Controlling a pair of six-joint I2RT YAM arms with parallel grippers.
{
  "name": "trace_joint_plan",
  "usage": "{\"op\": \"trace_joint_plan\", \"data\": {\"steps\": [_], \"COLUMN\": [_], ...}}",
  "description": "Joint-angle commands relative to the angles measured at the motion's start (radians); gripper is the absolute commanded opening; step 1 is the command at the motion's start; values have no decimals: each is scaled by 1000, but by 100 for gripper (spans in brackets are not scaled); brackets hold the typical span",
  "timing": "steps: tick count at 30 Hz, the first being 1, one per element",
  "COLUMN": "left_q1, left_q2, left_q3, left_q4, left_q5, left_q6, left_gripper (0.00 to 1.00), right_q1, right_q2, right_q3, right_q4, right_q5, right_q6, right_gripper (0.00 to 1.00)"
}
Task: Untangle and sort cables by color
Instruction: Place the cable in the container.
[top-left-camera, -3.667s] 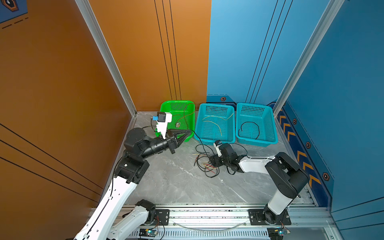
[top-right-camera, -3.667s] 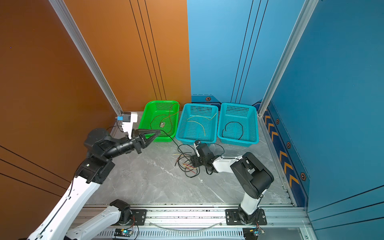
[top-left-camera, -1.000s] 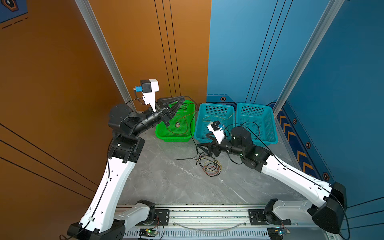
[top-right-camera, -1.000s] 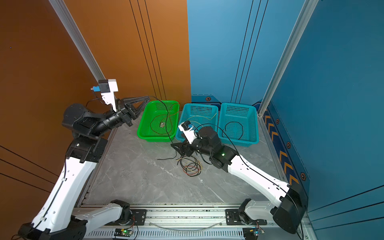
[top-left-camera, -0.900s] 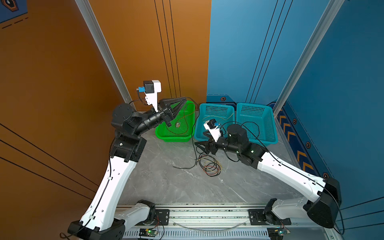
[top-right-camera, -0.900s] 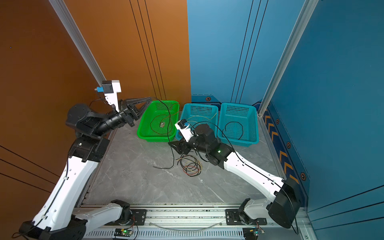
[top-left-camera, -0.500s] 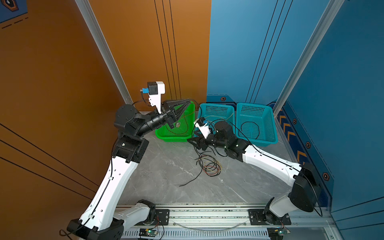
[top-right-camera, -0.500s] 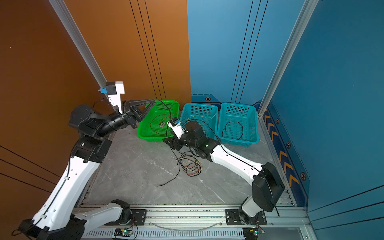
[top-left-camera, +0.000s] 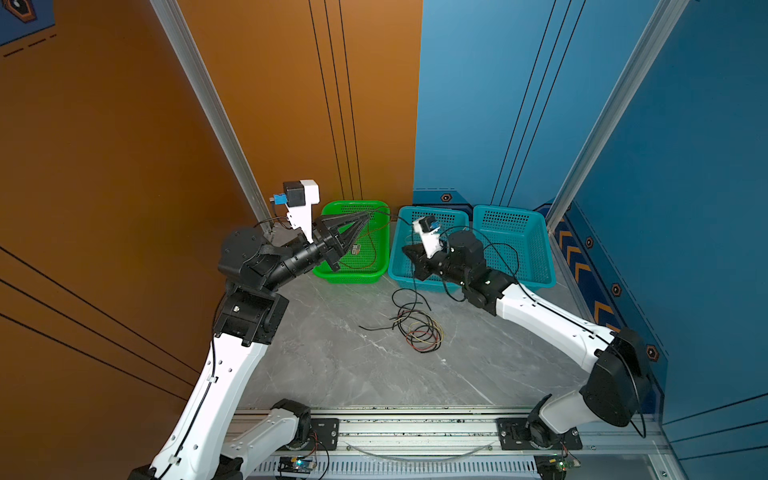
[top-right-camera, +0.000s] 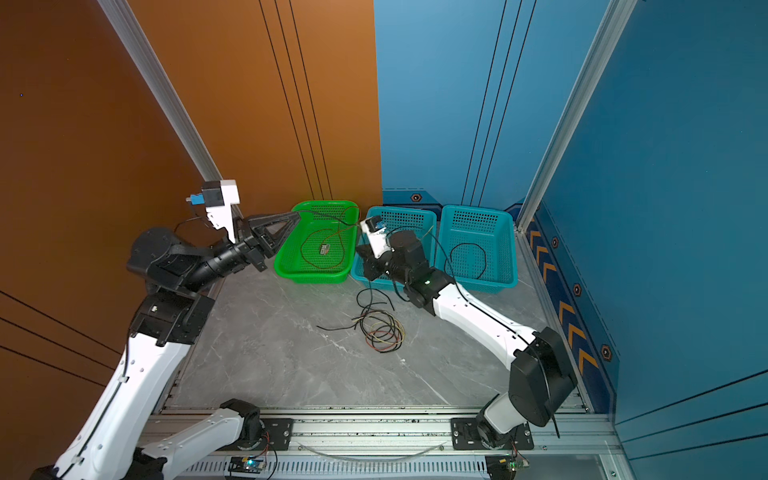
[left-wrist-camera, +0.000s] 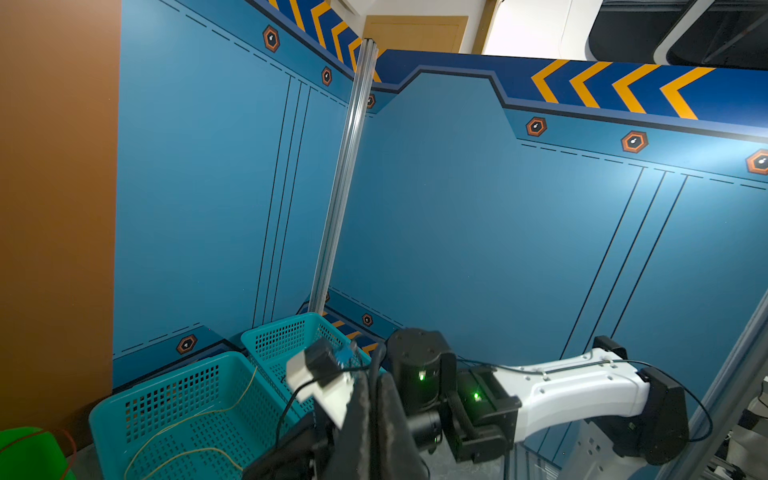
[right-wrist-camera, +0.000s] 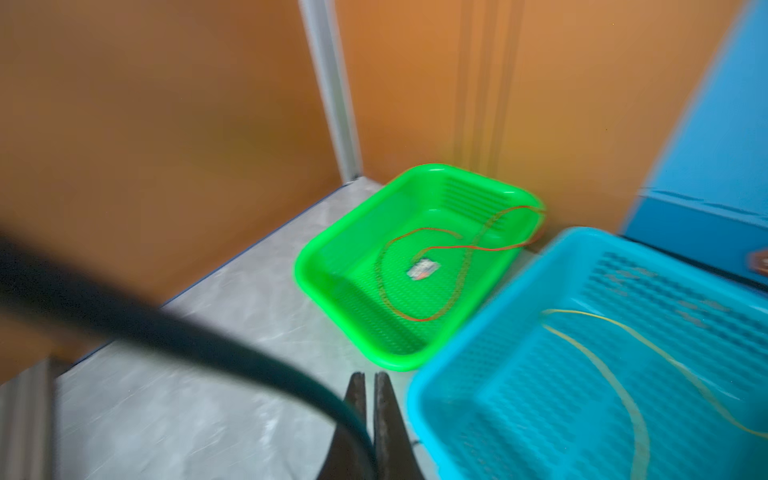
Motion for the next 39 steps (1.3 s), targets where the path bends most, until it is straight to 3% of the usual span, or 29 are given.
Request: {"op": "trace_joint_plan", "data": {"steps": [1,6,12,20,34,39], "left_q1": [17,18,11,2,-18,-32], "left_q2": [-16,-32,-46,-50,-37,-12], "left_q3": [-59,-137,-210,-287,-370,-387], "left_q4": [-20,-7,-6,-6,-20,-22], "left_q5": [-30,-35,-24,-14,-14,-20], "left_q6": [23,4,-1,-3,9,19], "left_gripper": [0,23,38,56,61,65], "right_q1": [-103,-252,-409,-603,-675,-681], "right_q2": [-55,-3,136,369,619,631], "right_q3": [88,319,521,608,512,489], "right_q4": [-70,-218,-352,-444,-535,-570], "right_q5": [106,207,380,354,482,512], "right_q6": [17,8,-17,90,96,116], "right_gripper": [0,0,0,0,0,42]}}
